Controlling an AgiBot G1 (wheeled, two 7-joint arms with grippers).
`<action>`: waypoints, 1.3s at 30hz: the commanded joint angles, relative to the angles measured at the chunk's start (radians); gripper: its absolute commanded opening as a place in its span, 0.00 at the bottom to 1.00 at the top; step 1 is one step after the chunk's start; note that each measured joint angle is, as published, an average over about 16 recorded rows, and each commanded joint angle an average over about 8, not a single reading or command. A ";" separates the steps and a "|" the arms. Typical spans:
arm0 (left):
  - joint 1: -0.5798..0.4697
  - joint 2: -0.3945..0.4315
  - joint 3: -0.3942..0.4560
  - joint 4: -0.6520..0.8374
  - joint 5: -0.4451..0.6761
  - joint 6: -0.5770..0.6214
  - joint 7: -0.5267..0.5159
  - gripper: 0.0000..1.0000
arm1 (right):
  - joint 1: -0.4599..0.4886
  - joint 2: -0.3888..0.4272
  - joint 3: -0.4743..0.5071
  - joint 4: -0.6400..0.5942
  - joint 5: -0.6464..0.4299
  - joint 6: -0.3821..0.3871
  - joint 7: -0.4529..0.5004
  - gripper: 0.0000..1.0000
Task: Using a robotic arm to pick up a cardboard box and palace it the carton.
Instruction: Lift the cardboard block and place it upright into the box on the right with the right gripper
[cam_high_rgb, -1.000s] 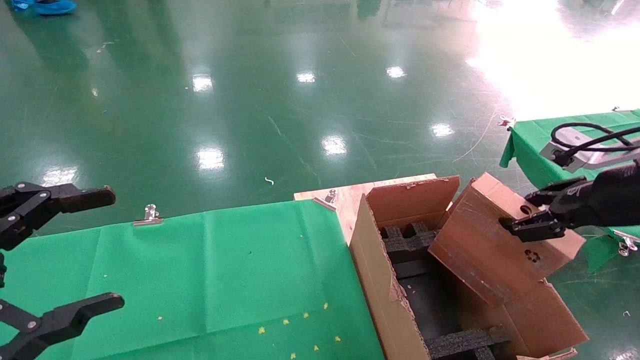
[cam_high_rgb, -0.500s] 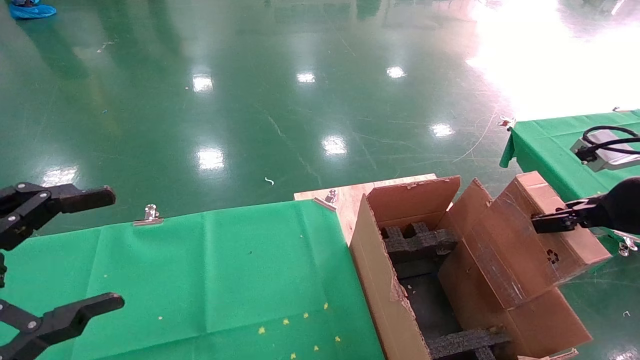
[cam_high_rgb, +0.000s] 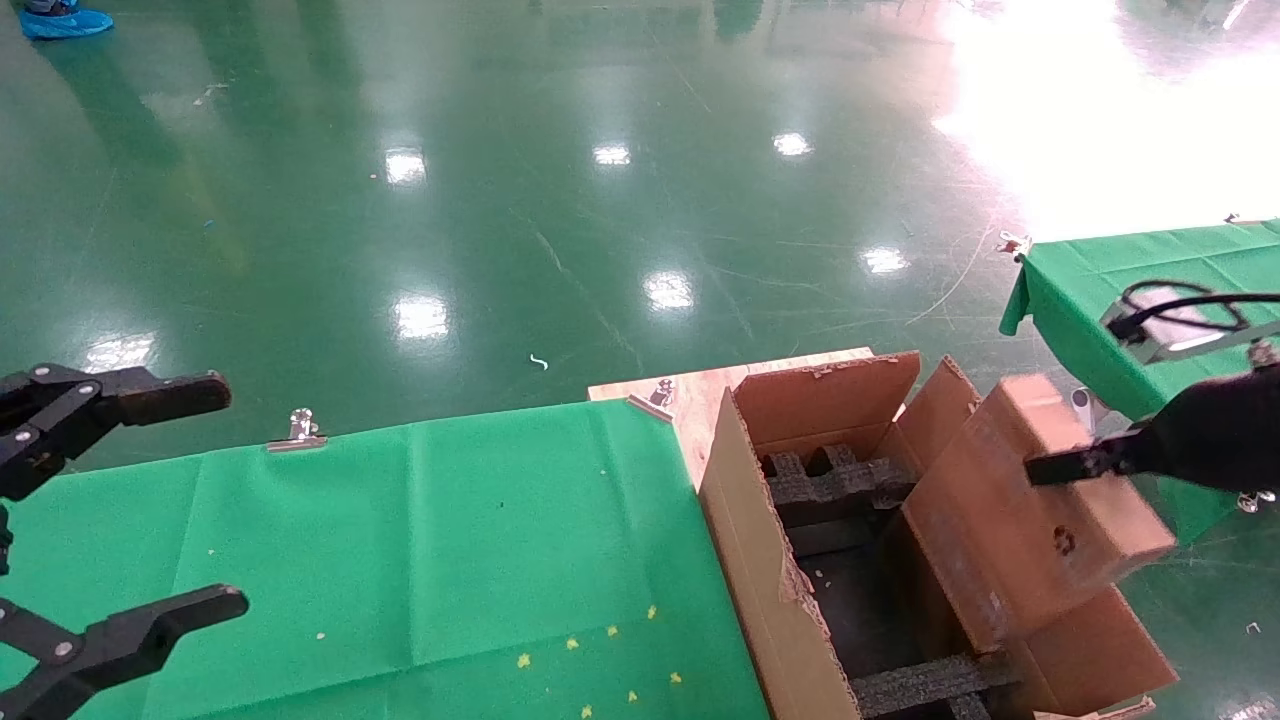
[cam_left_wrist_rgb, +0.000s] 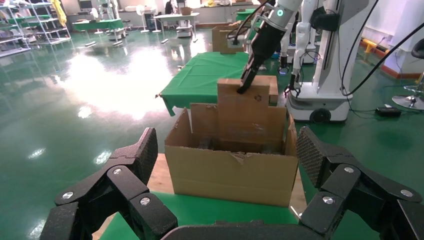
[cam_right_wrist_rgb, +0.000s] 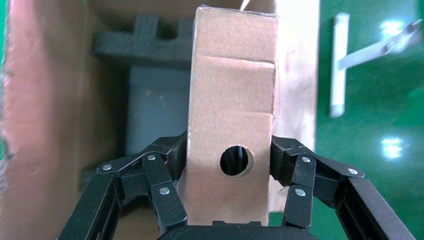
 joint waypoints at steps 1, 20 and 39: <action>0.000 0.000 0.000 0.000 0.000 0.000 0.000 1.00 | -0.008 -0.008 -0.005 -0.001 0.017 -0.012 0.014 0.00; 0.000 0.000 0.000 0.000 0.000 0.000 0.000 1.00 | -0.058 -0.049 -0.031 -0.002 -0.036 0.069 0.037 0.00; 0.000 0.000 0.000 0.000 0.000 0.000 0.000 1.00 | -0.100 -0.082 -0.056 -0.002 -0.108 0.135 0.100 0.00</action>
